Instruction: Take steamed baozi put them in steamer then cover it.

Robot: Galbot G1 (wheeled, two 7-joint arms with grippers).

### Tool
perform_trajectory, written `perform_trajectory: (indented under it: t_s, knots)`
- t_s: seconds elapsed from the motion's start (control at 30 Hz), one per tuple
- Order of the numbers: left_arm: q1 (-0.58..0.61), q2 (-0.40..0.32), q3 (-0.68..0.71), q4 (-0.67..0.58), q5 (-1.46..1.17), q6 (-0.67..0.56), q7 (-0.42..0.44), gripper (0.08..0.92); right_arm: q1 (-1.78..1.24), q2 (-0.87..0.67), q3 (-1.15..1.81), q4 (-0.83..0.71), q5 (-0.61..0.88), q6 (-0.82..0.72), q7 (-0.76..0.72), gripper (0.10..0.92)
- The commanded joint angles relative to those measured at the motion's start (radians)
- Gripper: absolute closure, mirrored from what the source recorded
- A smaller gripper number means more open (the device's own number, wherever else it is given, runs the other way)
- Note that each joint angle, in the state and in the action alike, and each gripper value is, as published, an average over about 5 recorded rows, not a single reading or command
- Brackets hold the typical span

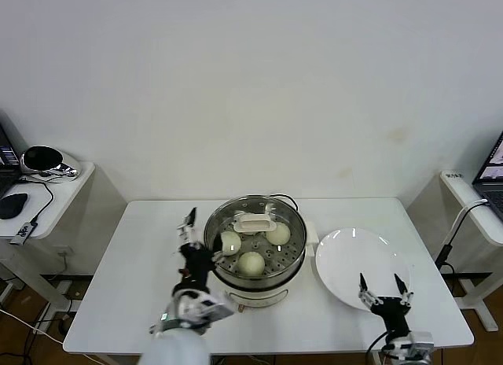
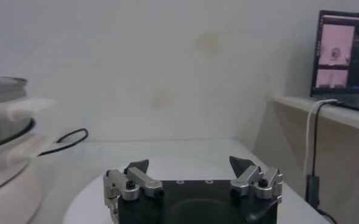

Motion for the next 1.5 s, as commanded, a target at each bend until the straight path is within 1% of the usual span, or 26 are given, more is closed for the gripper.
perform_trajectory:
  t_s: [0.03, 0.1, 0.2, 0.4, 0.67, 0.83, 0.97, 1.13, 1.5]
  knots:
    - [0.349, -0.008, -0.520, -0.020, -0.815, -0.413, -0.189, 0.177, -0.046, 0.020, -0.134, 0.011, -0.068, 0.074, 0.005, 0.203]
    - [0.397, -0.017, -0.547, 0.007, -0.880, -0.432, -0.187, 0.177, -0.060, 0.018, -0.157, 0.015, -0.051, 0.063, 0.015, 0.203]
    - [0.446, -0.026, -0.547, 0.047, -0.938, -0.432, -0.173, 0.177, -0.085, -0.002, -0.182, 0.027, -0.044, 0.043, 0.013, 0.203]
    - [0.470, -0.037, -0.516, 0.124, -0.948, -0.387, -0.158, 0.177, -0.120, -0.014, -0.198, 0.064, -0.026, 0.023, 0.045, 0.203]
    - [0.508, -0.065, -0.490, 0.101, -0.930, -0.379, -0.163, 0.177, -0.145, -0.031, -0.189, 0.069, -0.019, 0.034, 0.059, 0.203]
    - [0.526, -0.077, -0.472, 0.110, -0.920, -0.380, -0.170, 0.177, -0.145, -0.017, -0.158, 0.079, -0.071, 0.042, 0.050, 0.203]
    - [0.537, -0.085, -0.457, 0.103, -0.913, -0.389, -0.175, 0.177, -0.141, -0.013, -0.147, 0.096, -0.070, 0.032, 0.057, 0.203]
    - [0.538, -0.082, -0.456, 0.068, -0.910, -0.396, -0.169, 0.177, -0.144, -0.016, -0.140, 0.119, -0.051, 0.028, 0.044, 0.203]
    - [0.531, -0.069, -0.470, 0.081, -0.911, -0.408, -0.173, 0.177, -0.154, -0.016, -0.134, 0.122, -0.077, 0.024, 0.029, 0.203]
